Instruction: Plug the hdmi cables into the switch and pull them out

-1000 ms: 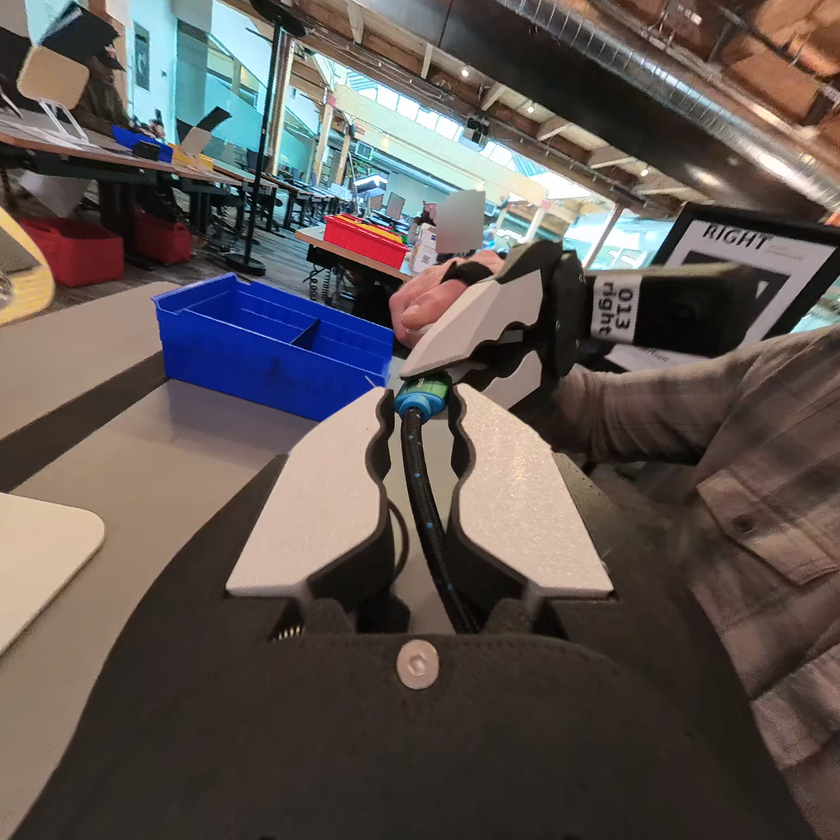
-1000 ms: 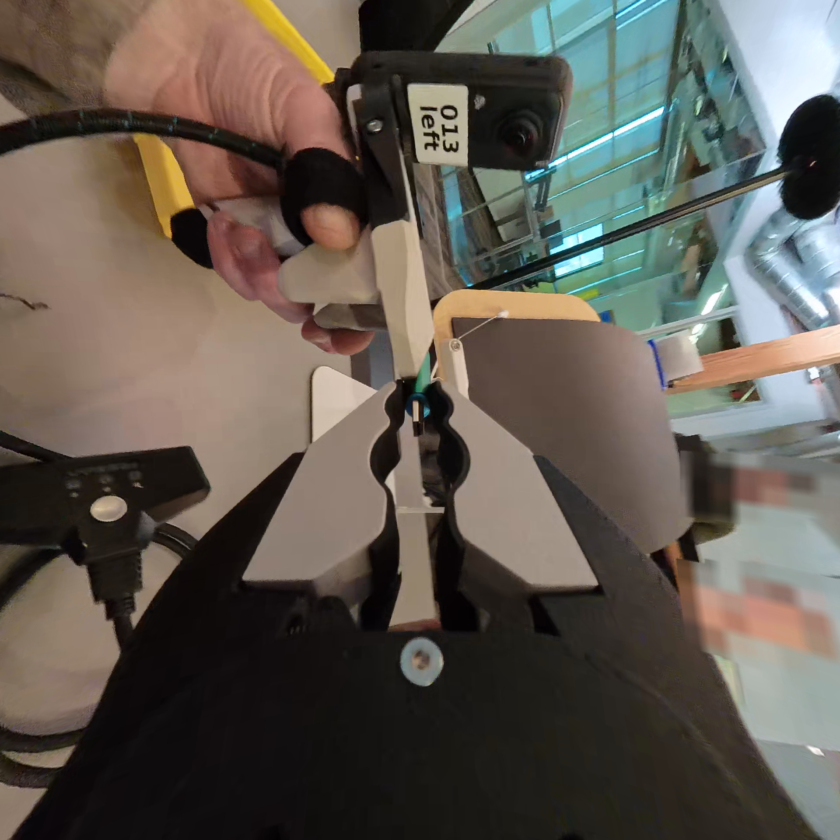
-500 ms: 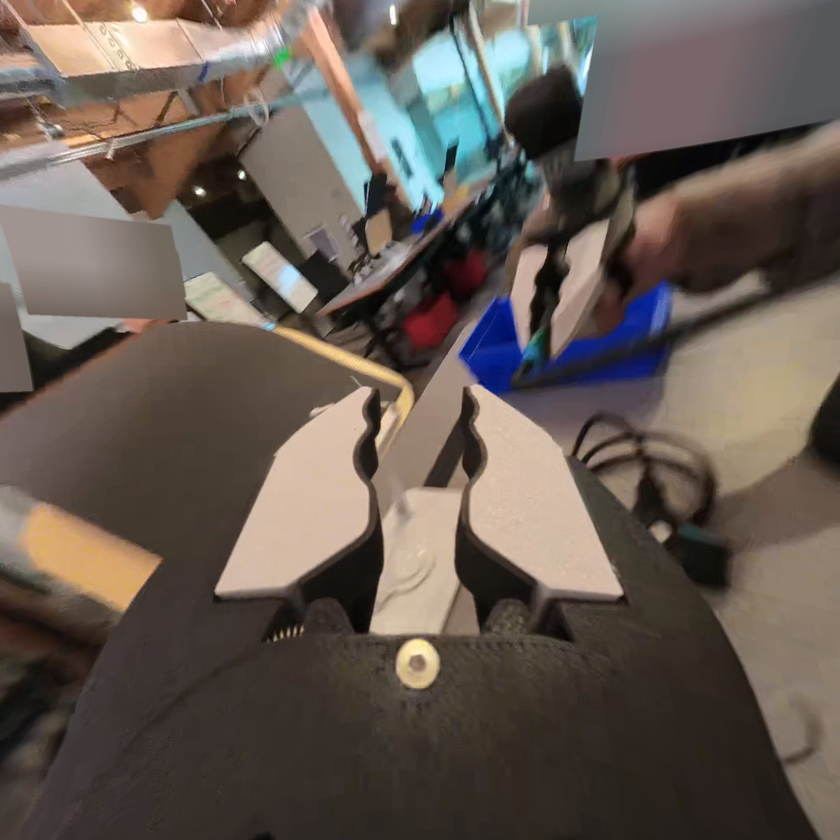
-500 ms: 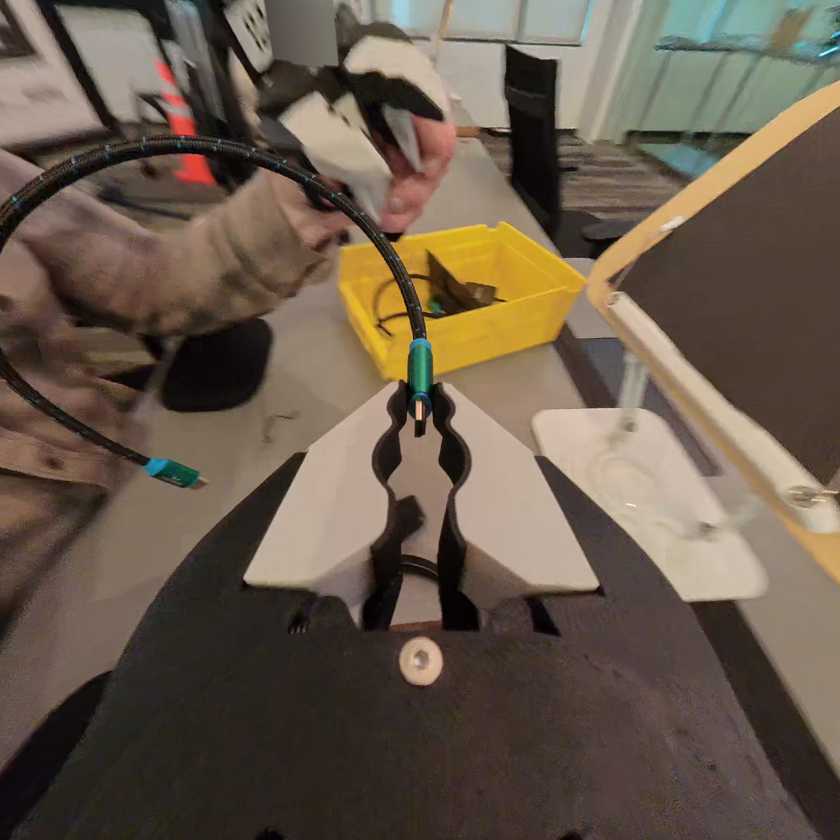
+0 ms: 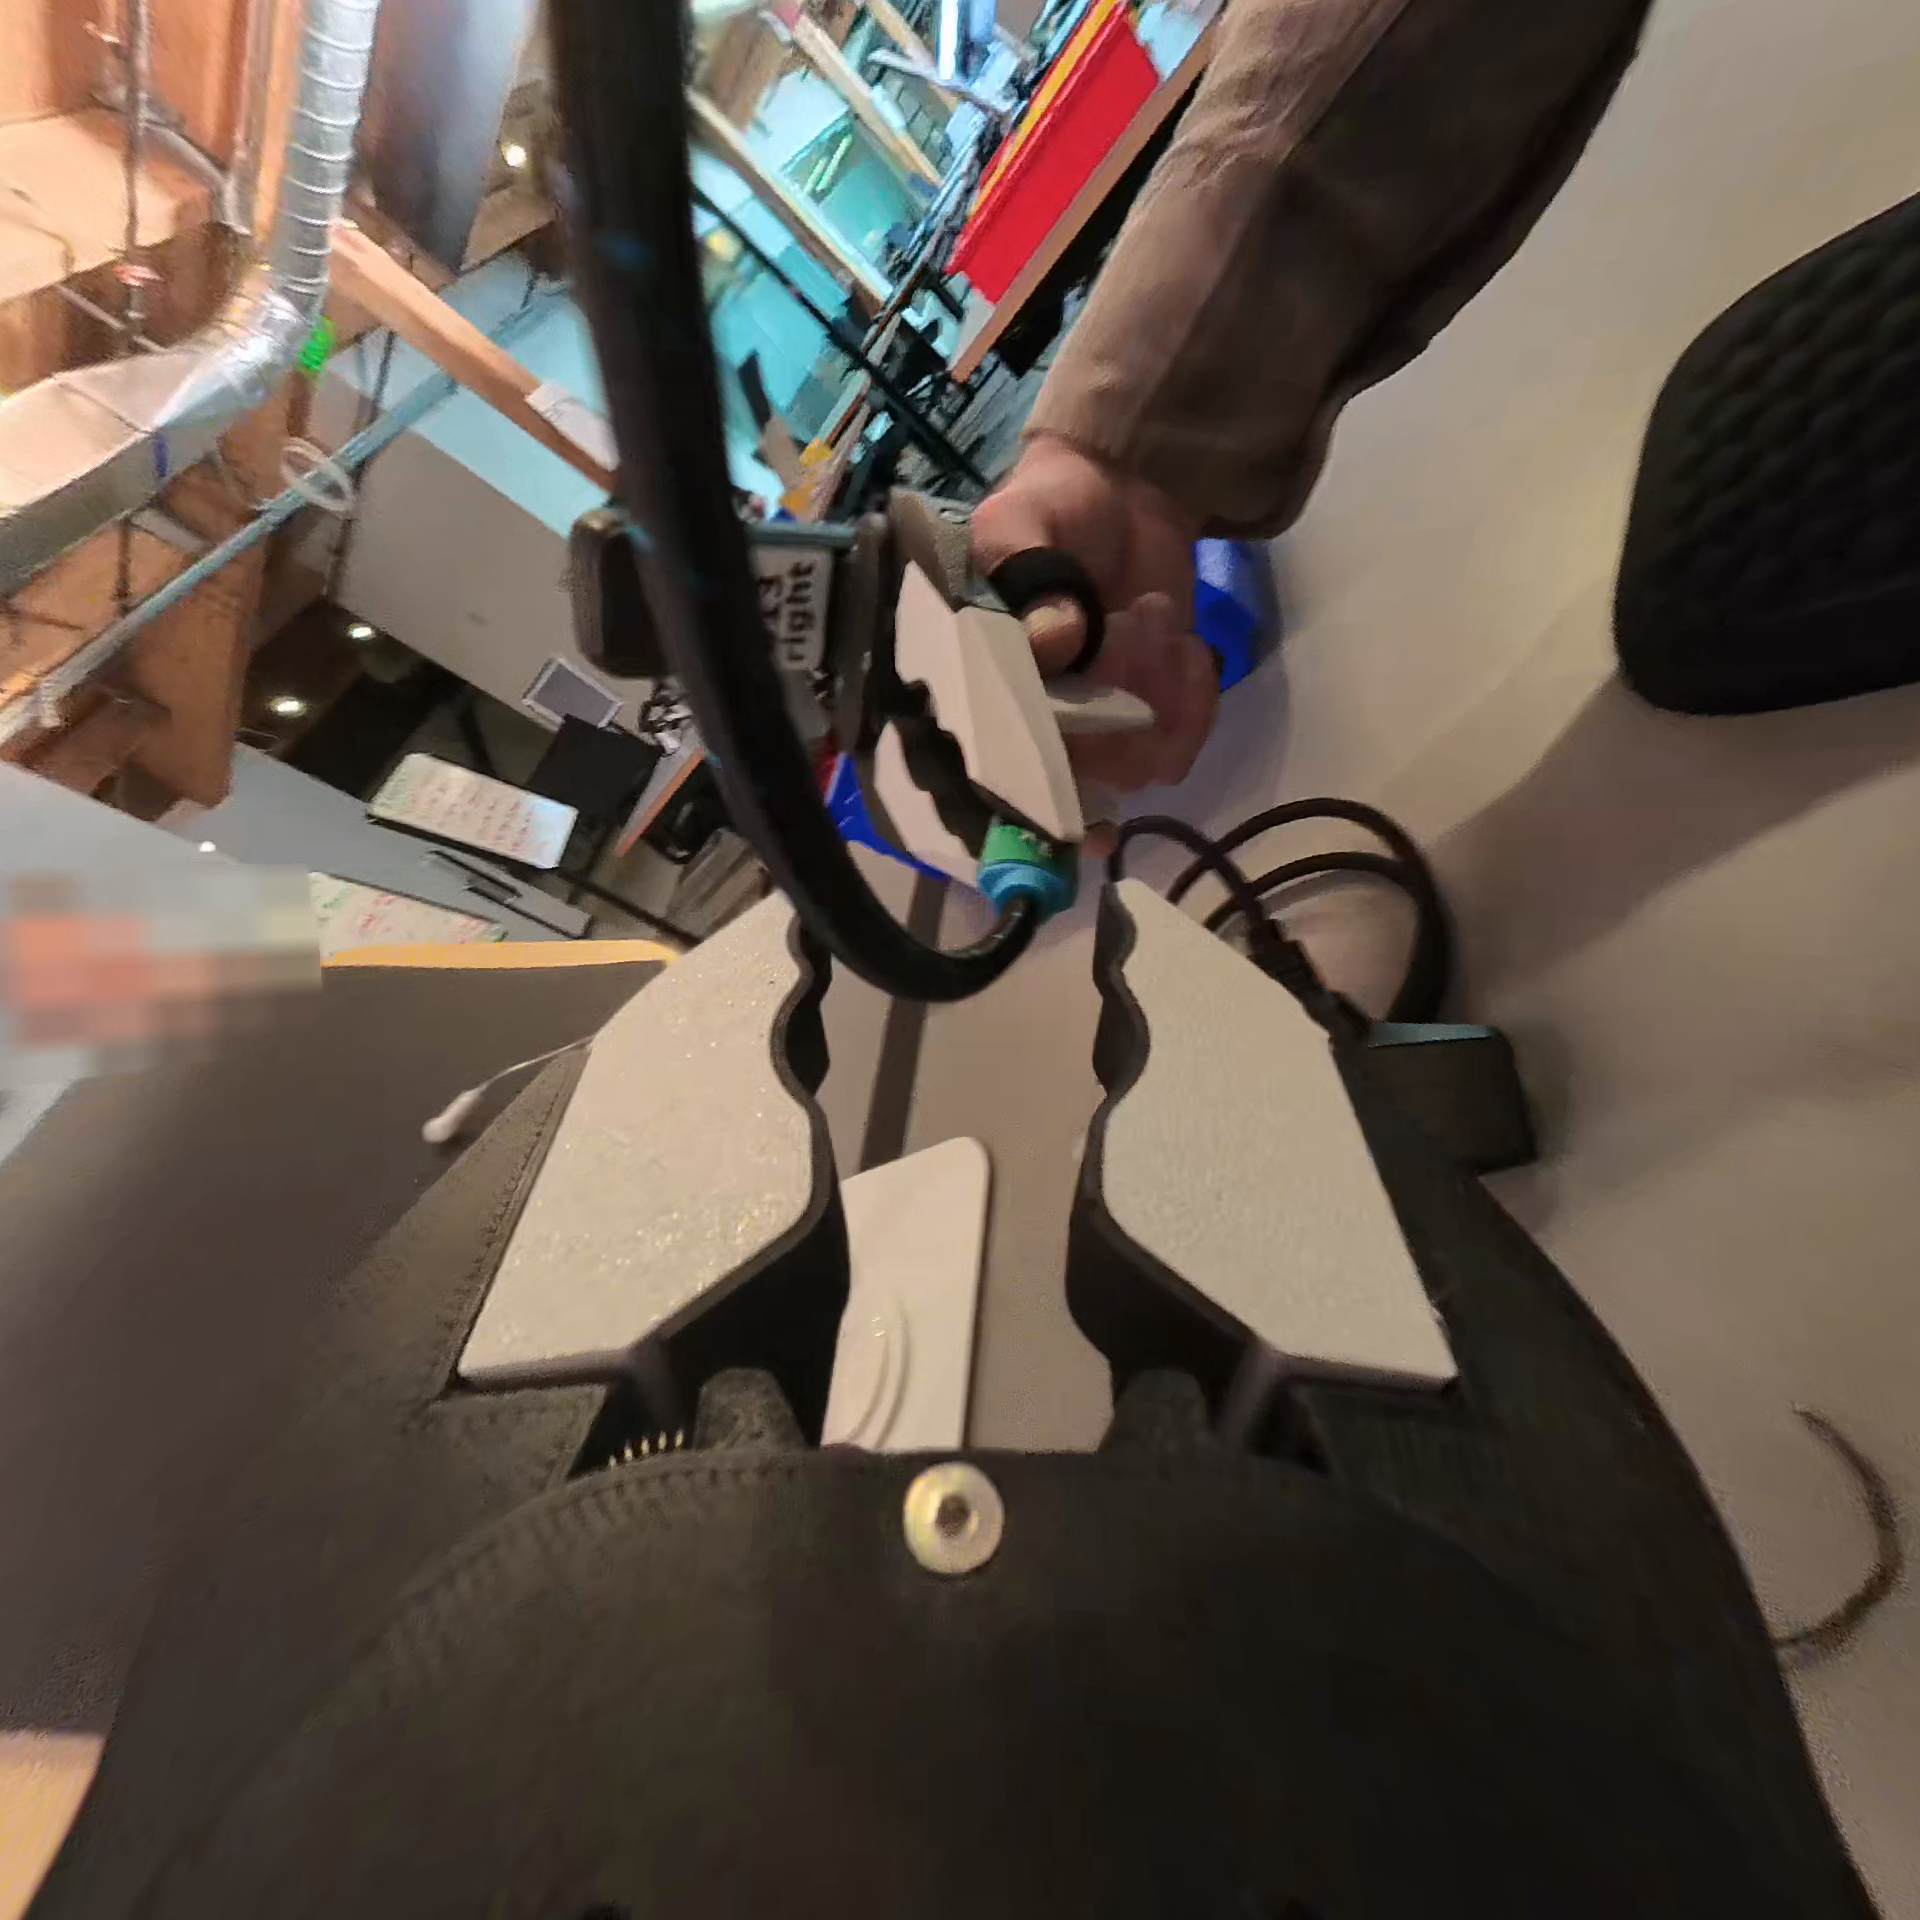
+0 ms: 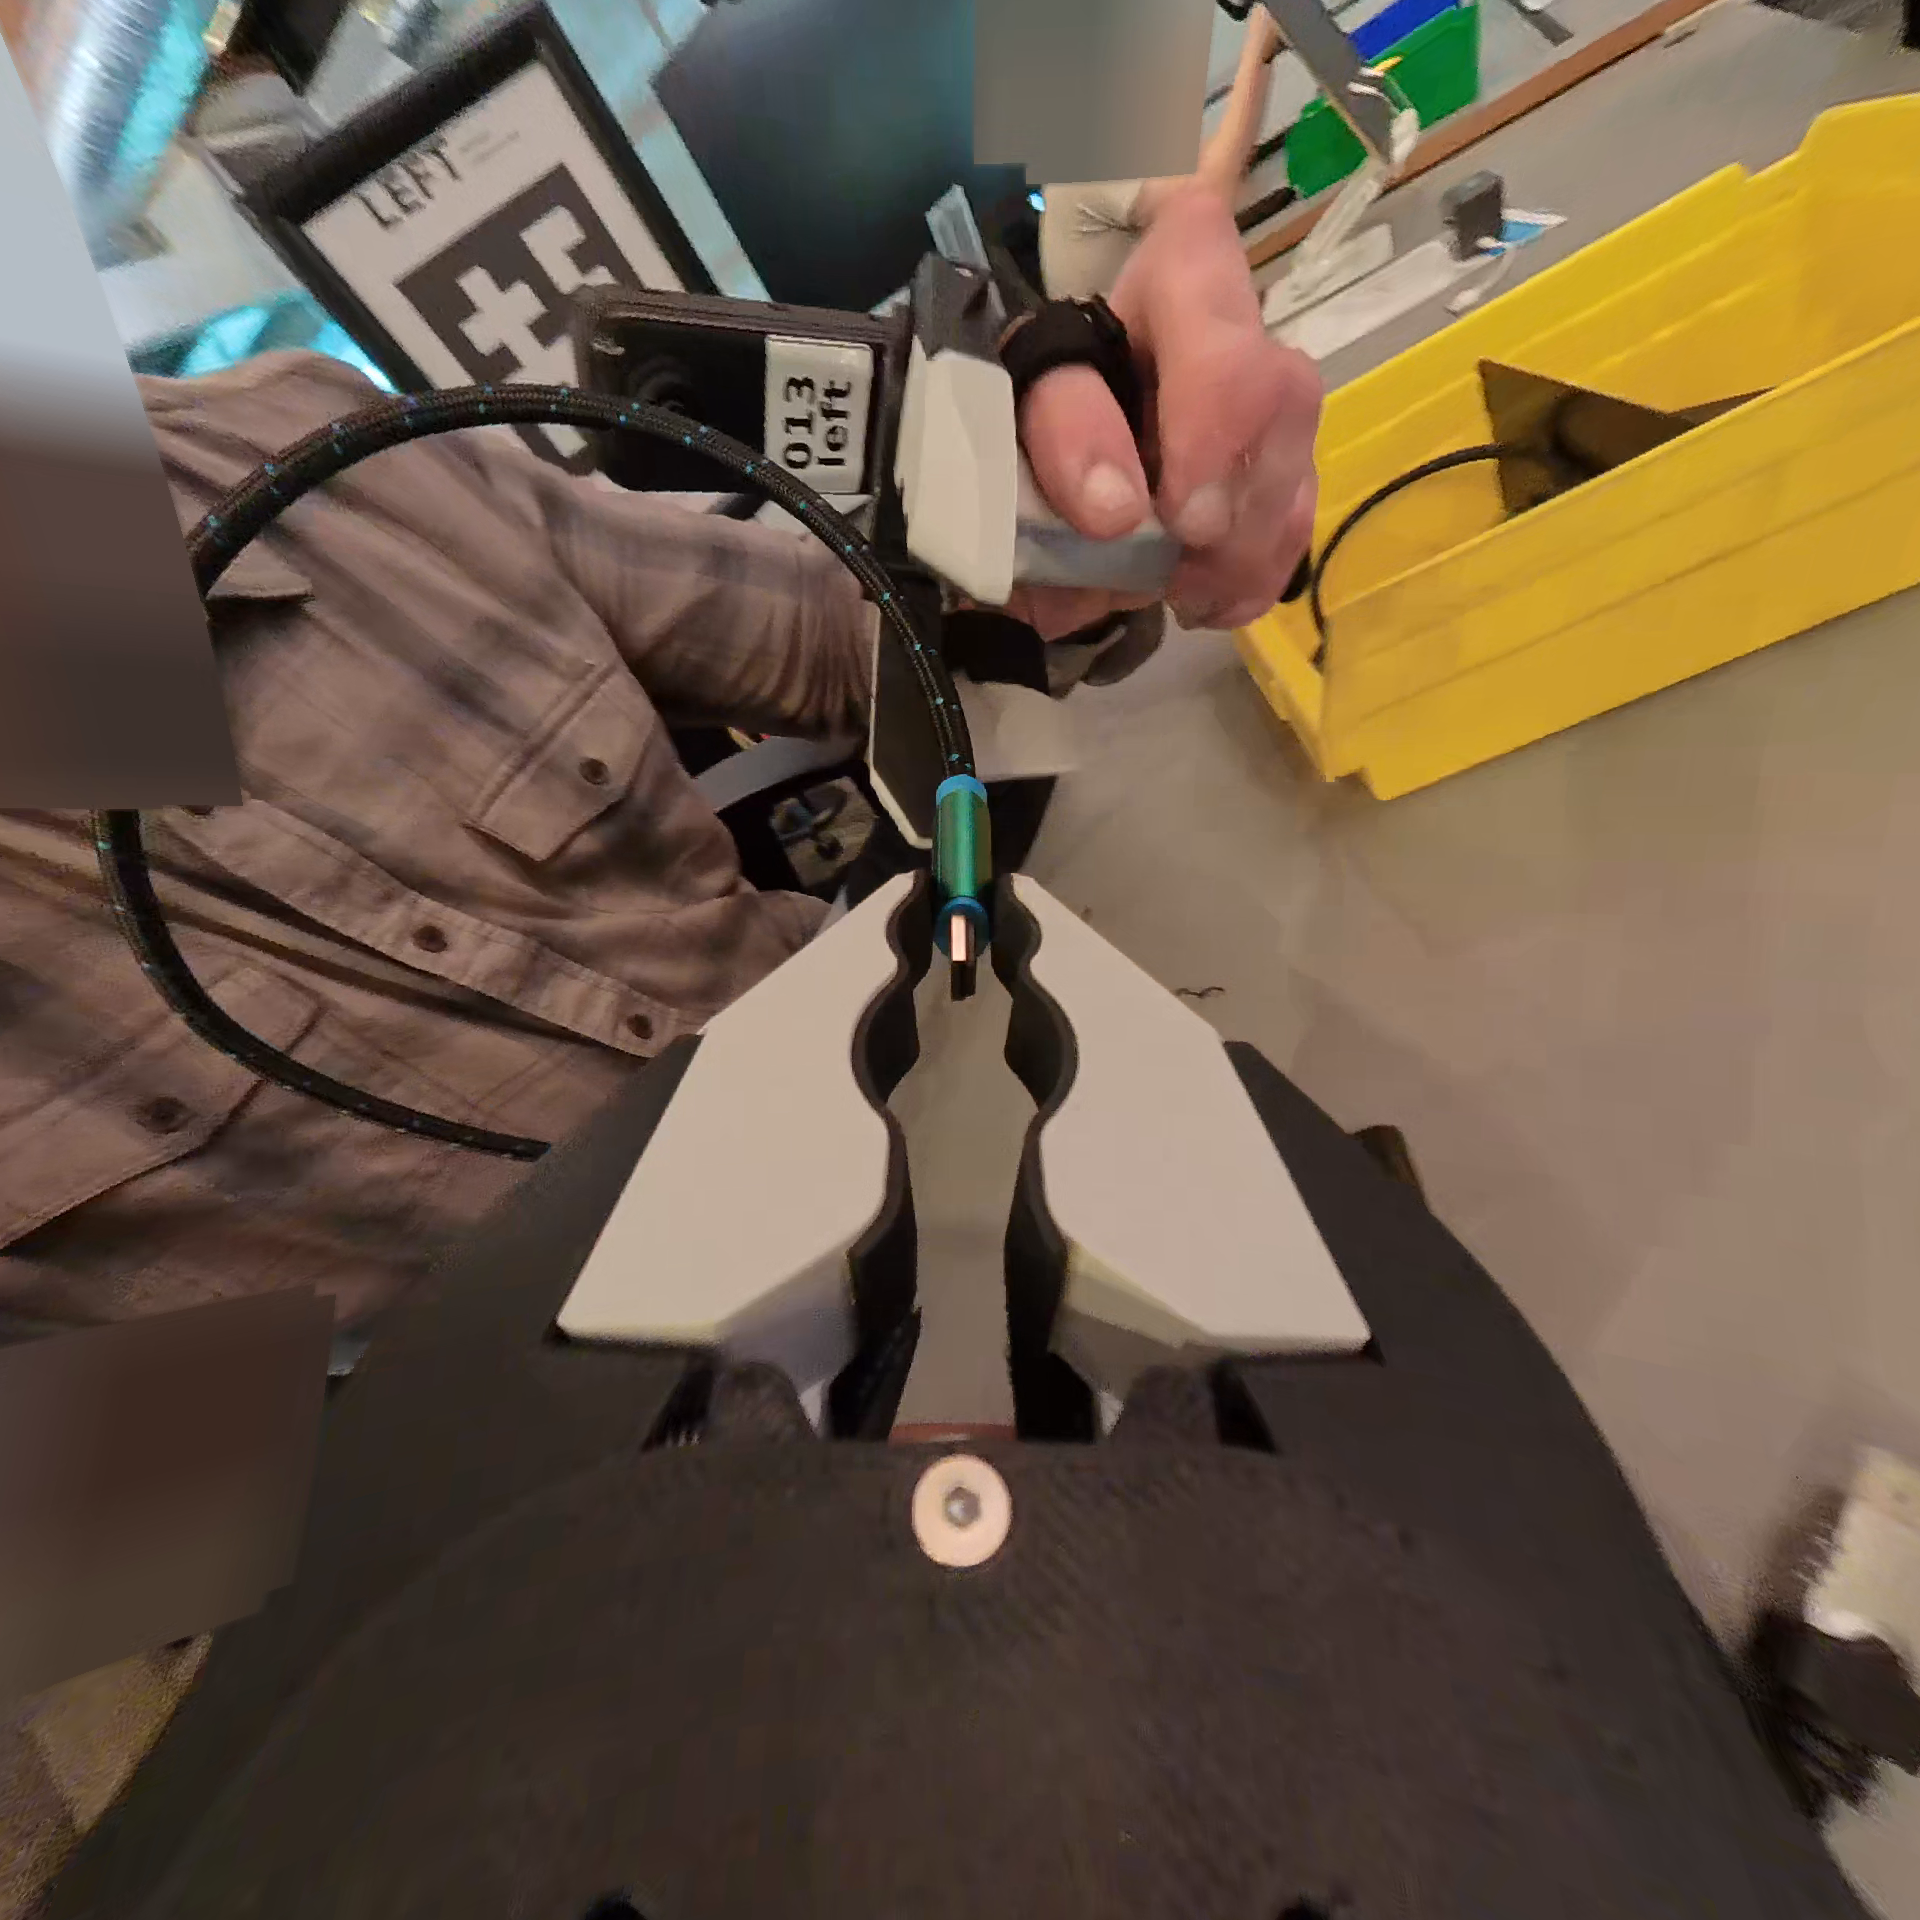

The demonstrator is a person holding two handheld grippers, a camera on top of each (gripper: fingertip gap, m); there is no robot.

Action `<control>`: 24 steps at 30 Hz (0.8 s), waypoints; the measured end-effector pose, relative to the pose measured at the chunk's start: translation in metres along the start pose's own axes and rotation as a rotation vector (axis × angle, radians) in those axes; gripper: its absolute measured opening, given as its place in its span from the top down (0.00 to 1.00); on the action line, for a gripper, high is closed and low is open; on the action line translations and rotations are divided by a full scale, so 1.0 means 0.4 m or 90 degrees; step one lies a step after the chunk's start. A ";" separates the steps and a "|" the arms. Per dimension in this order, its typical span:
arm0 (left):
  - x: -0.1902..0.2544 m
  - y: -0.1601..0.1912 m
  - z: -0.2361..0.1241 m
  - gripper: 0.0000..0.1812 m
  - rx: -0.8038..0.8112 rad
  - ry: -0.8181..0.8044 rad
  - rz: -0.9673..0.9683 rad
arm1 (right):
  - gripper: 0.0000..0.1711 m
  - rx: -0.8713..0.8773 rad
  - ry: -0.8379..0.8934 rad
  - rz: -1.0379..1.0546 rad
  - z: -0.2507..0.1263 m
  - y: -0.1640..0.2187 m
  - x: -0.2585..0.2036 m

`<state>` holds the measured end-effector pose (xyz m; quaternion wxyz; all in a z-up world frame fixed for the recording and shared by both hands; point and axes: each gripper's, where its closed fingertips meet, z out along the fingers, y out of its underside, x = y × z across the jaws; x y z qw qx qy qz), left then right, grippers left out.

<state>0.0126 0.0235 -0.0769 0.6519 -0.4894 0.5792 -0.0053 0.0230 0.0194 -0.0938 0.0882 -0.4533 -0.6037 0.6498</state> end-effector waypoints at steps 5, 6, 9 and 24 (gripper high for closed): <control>0.045 0.004 0.013 0.73 -0.006 0.006 0.027 | 0.95 0.018 -0.034 0.018 0.023 0.010 -0.006; 0.050 0.006 0.016 0.74 -0.009 0.005 0.033 | 0.95 0.018 -0.041 0.021 0.029 0.013 -0.007; 0.056 0.008 0.019 0.82 -0.002 -0.003 0.025 | 0.95 0.014 -0.056 0.032 0.045 0.025 -0.009; 0.124 0.026 0.029 0.88 -0.020 0.028 0.038 | 0.95 0.003 -0.100 0.086 0.074 0.069 -0.020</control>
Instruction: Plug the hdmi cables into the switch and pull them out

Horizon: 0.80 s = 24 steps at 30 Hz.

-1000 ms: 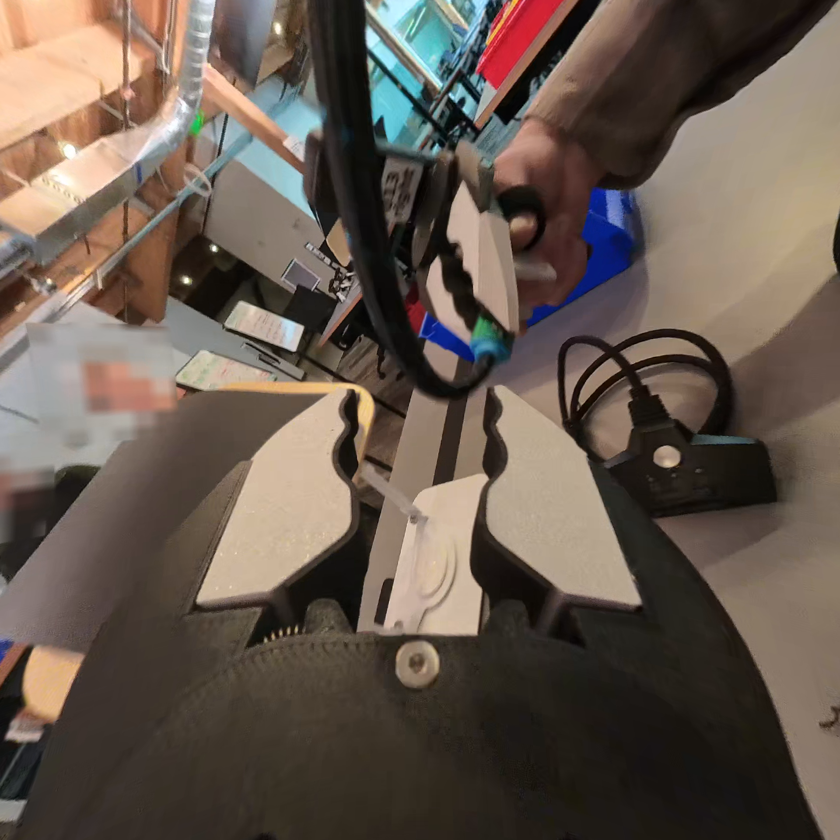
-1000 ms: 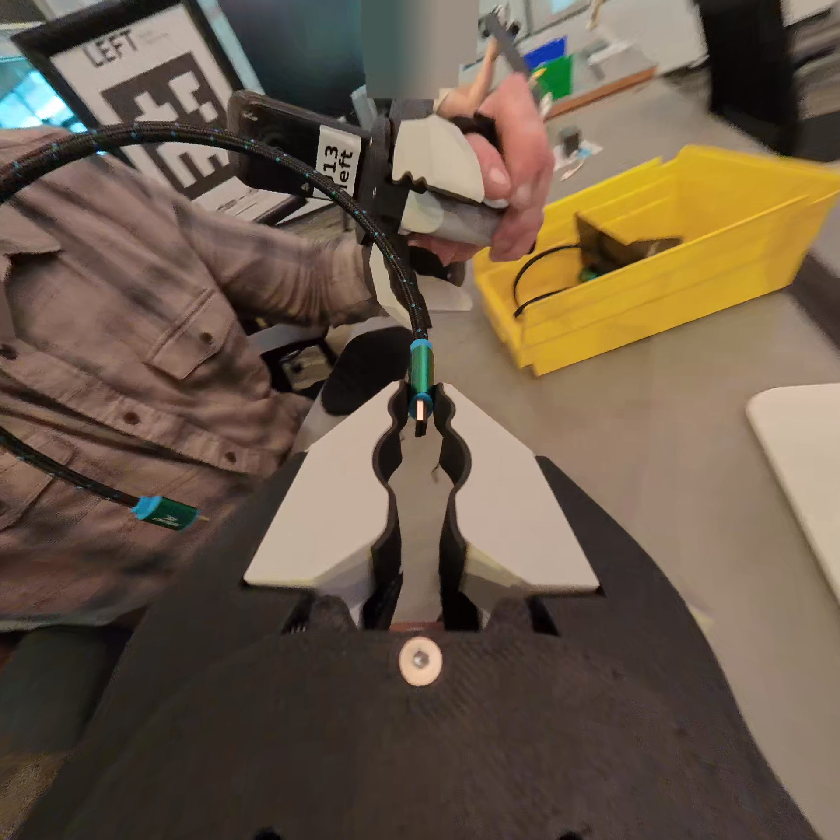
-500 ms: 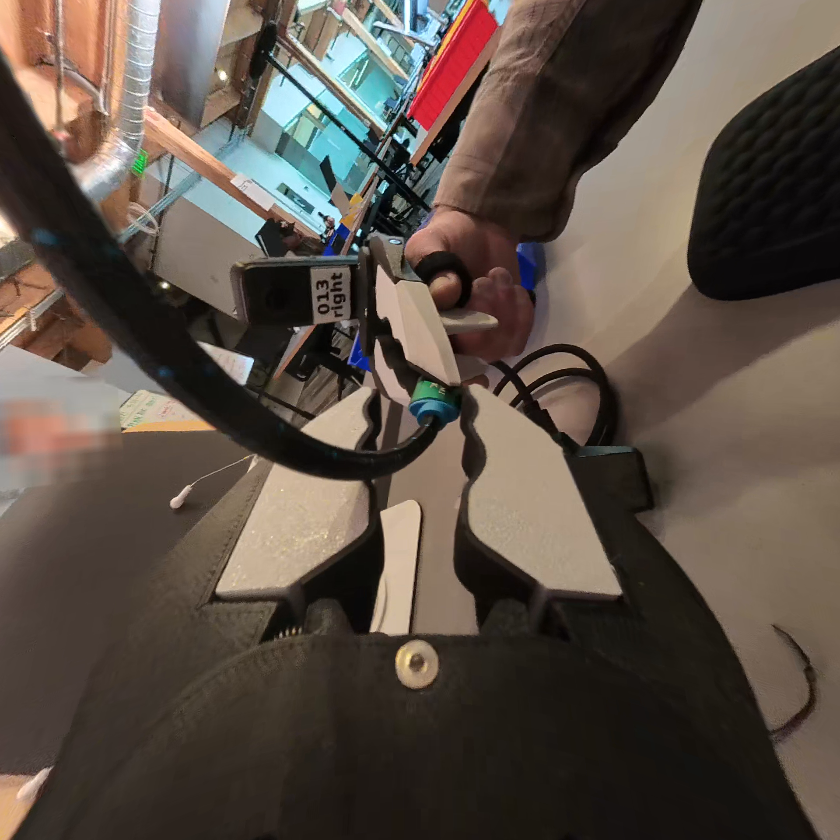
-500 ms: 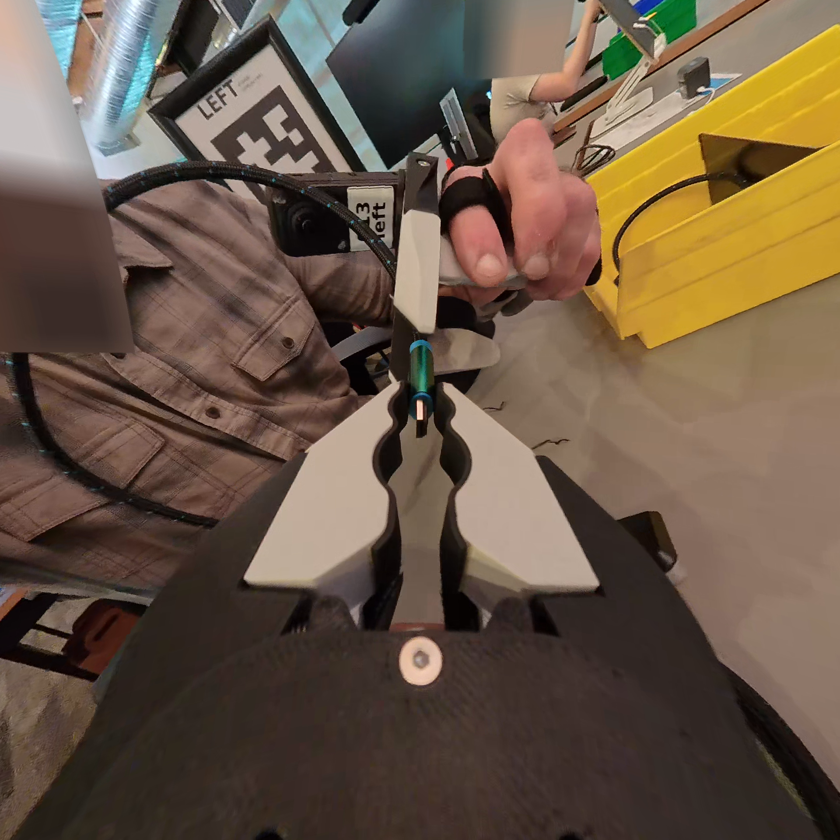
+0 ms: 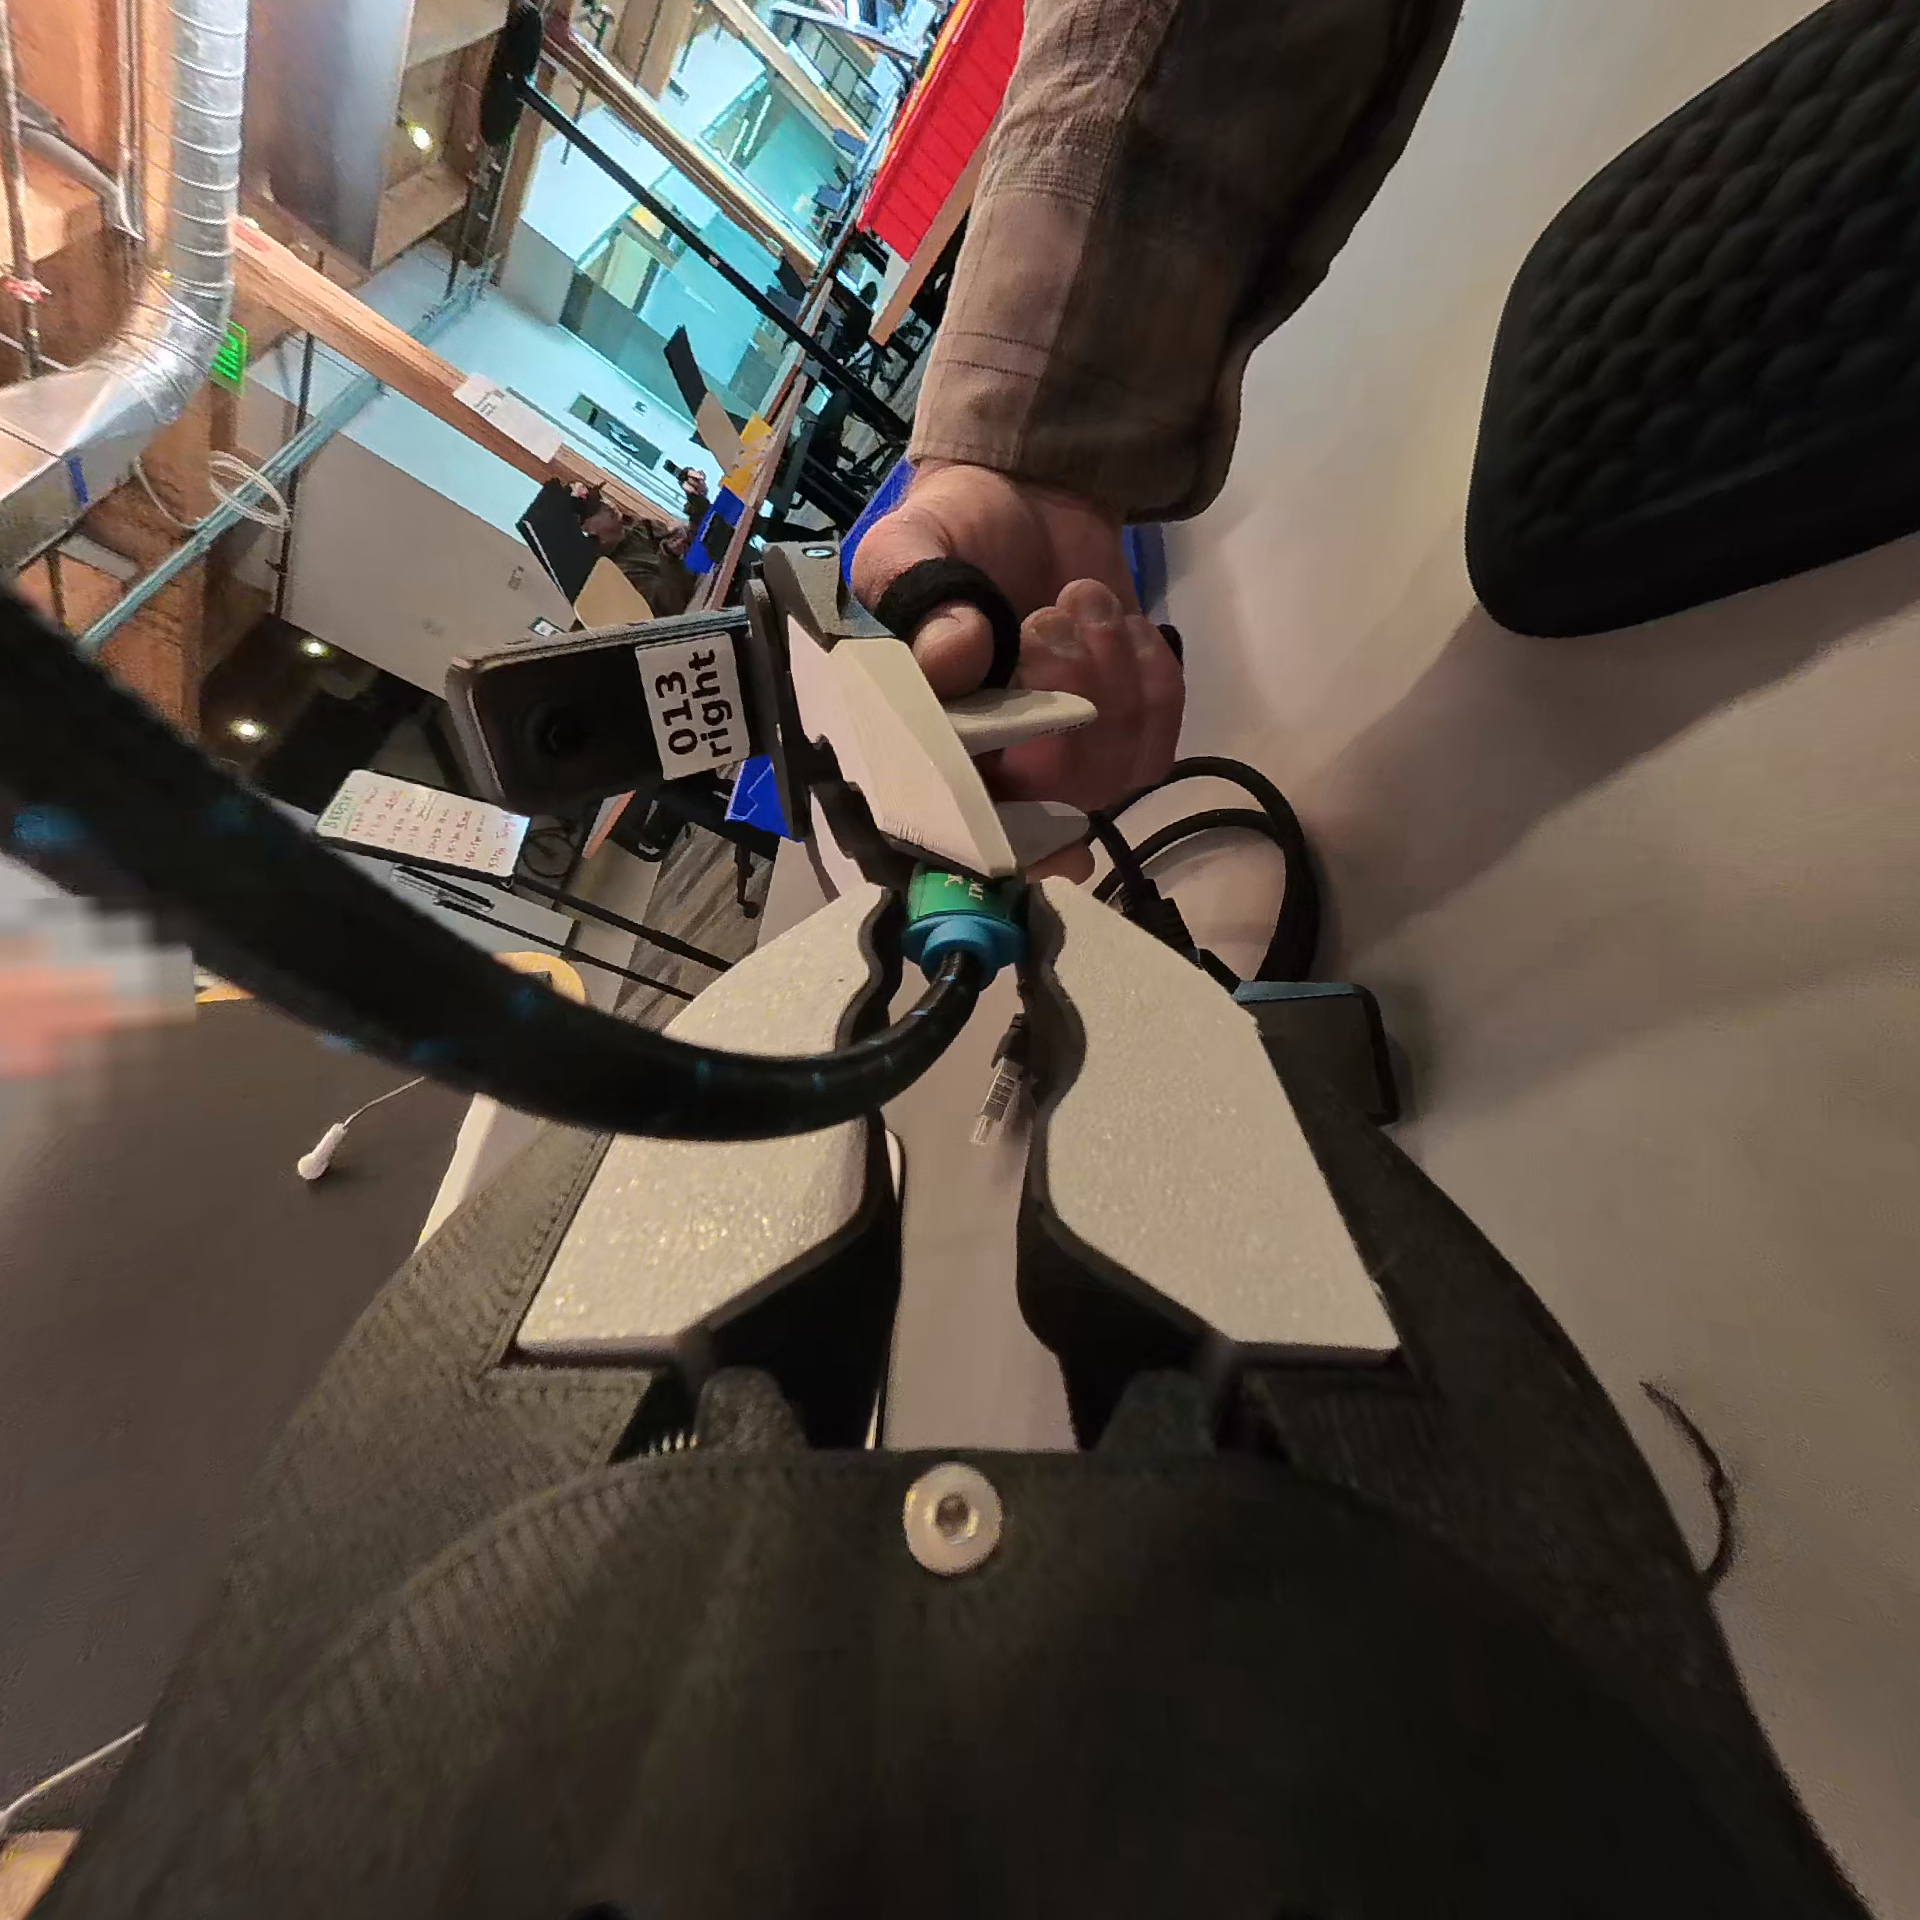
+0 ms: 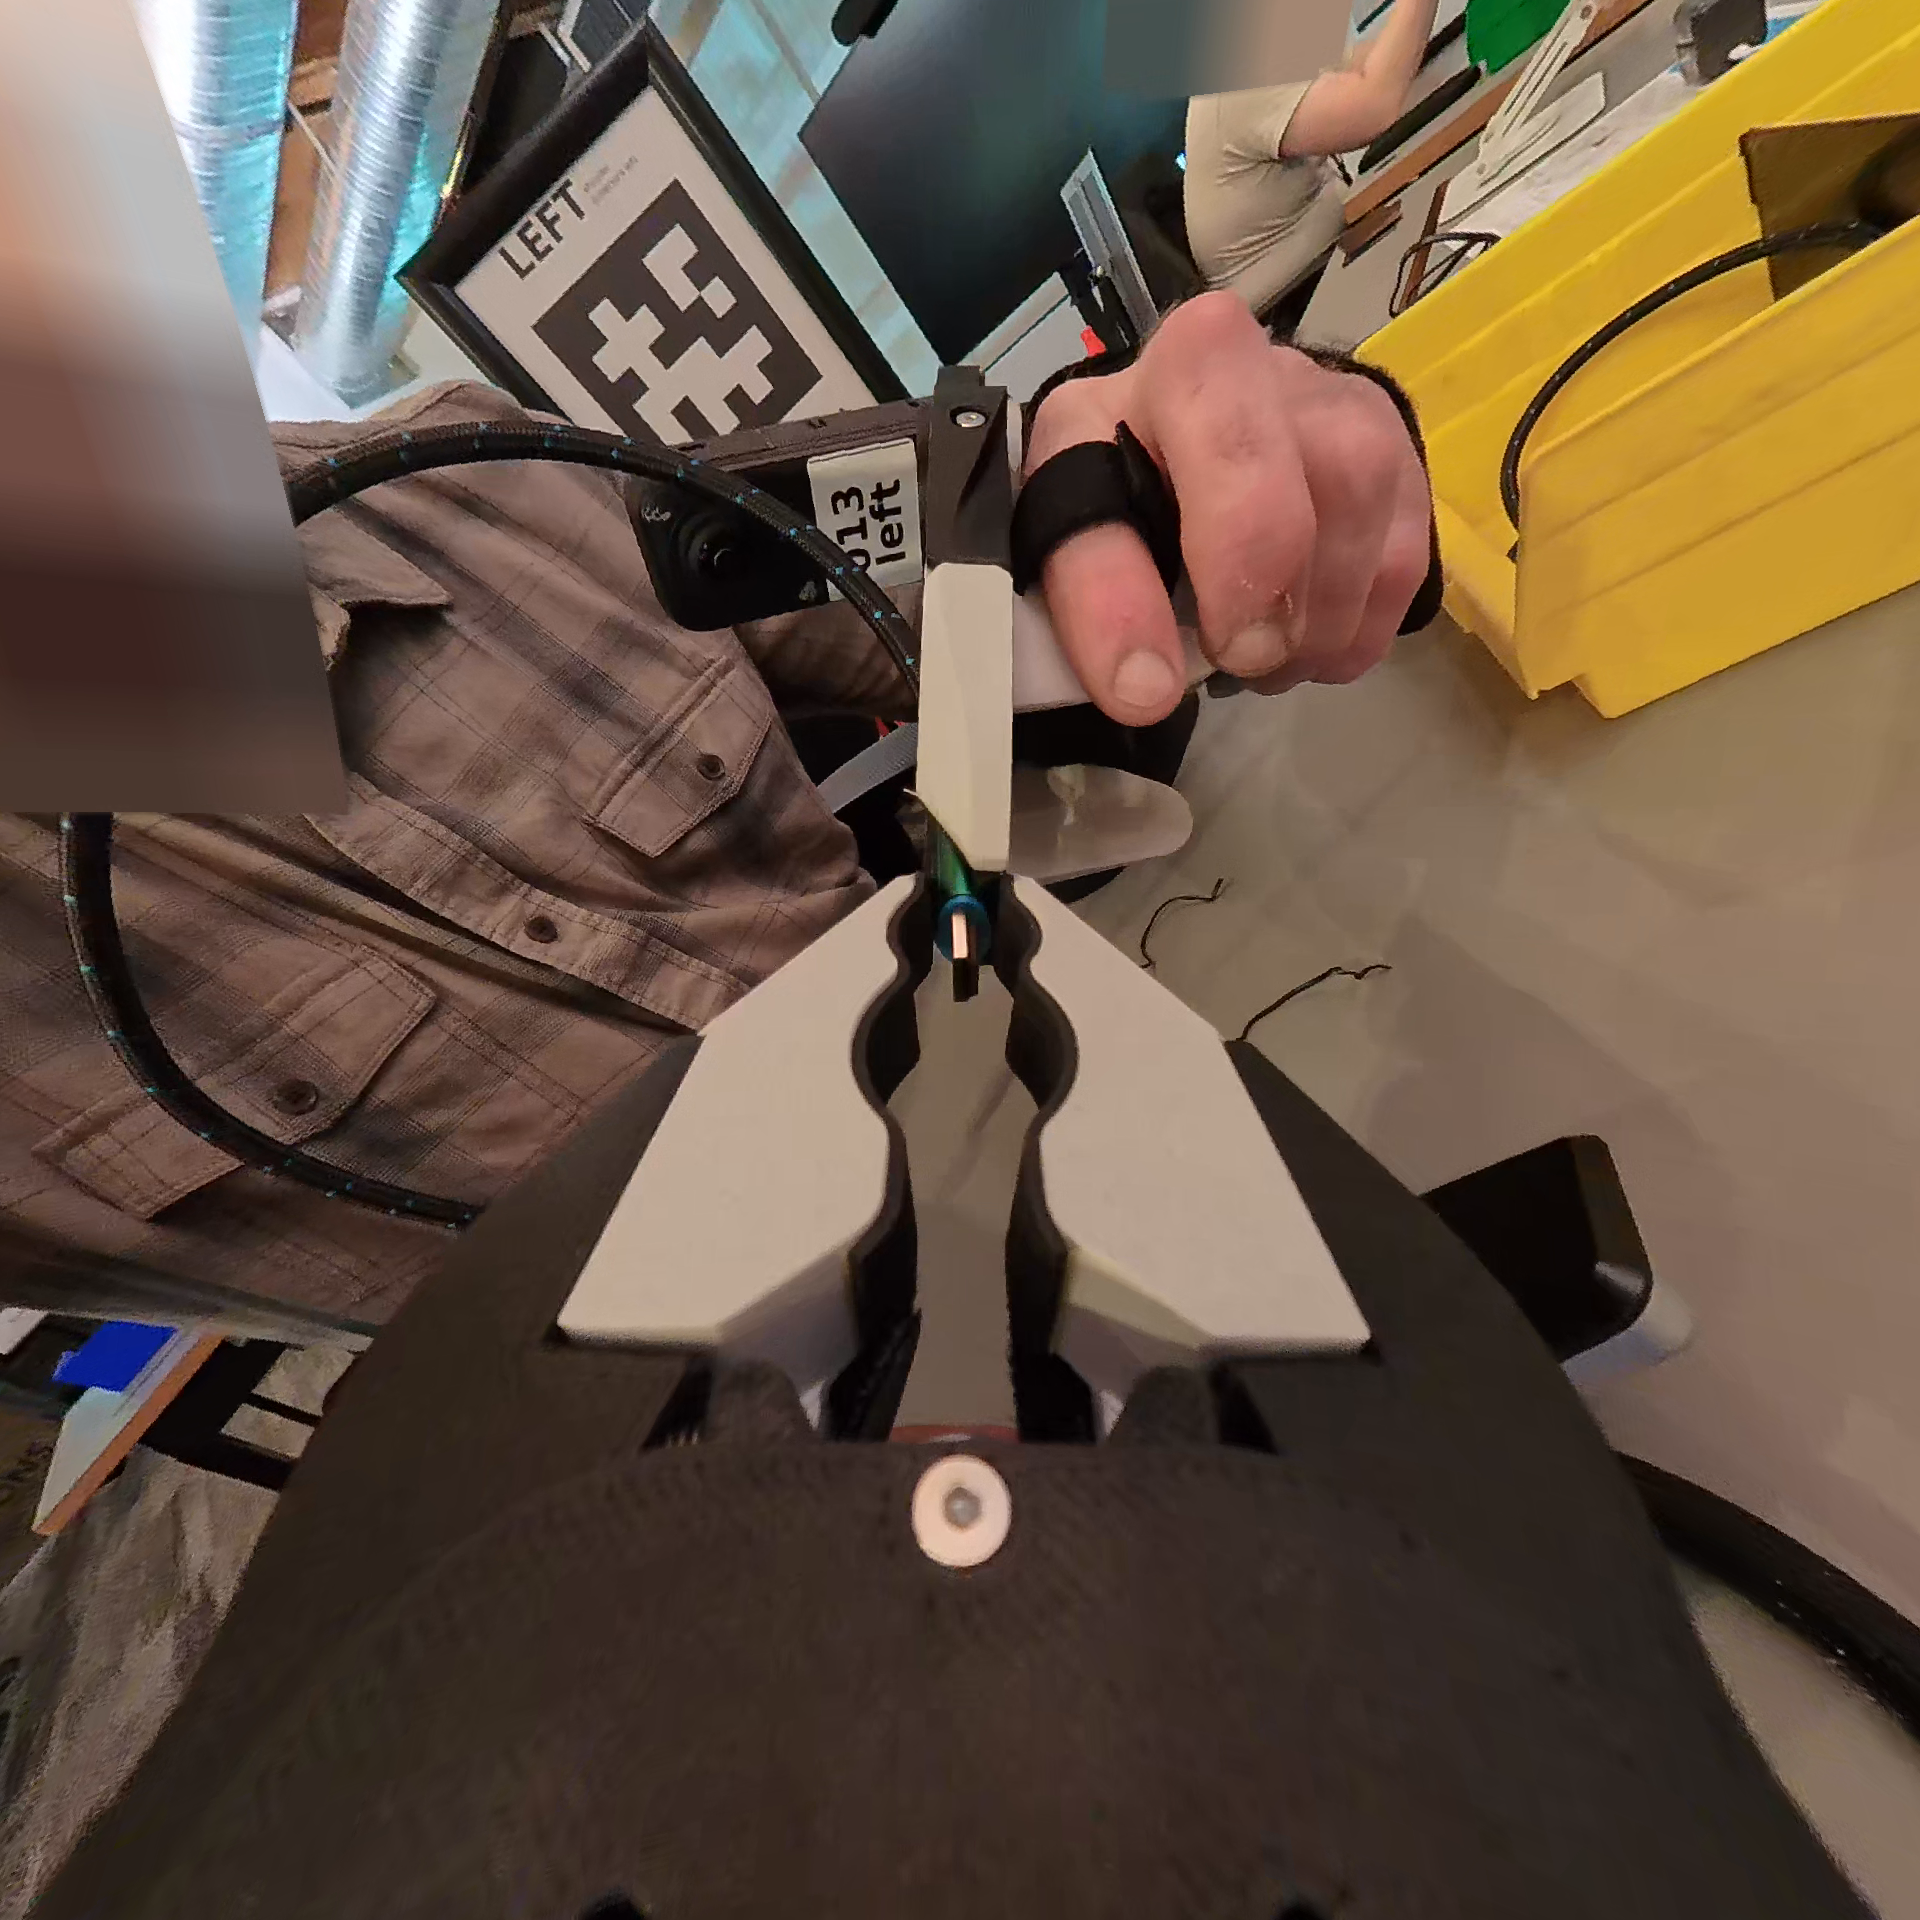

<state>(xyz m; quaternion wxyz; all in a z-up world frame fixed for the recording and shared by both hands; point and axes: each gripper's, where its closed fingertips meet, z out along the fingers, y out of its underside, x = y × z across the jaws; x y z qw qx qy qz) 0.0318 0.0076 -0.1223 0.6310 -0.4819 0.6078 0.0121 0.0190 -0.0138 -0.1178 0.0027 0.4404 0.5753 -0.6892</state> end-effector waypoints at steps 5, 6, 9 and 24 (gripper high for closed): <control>0.011 -0.012 -0.003 0.88 0.005 0.006 0.005 | 0.95 0.000 -0.027 0.021 0.007 0.010 -0.011; 0.010 -0.015 -0.004 0.88 0.007 0.000 0.015 | 0.95 0.002 -0.032 0.023 0.007 0.009 -0.013; 0.010 -0.023 -0.004 0.88 0.012 -0.006 0.016 | 0.95 0.002 -0.040 0.024 0.007 0.010 -0.015; 0.013 -0.037 -0.012 0.88 0.024 0.005 -0.061 | 0.95 -0.001 -0.055 0.038 0.014 0.013 -0.026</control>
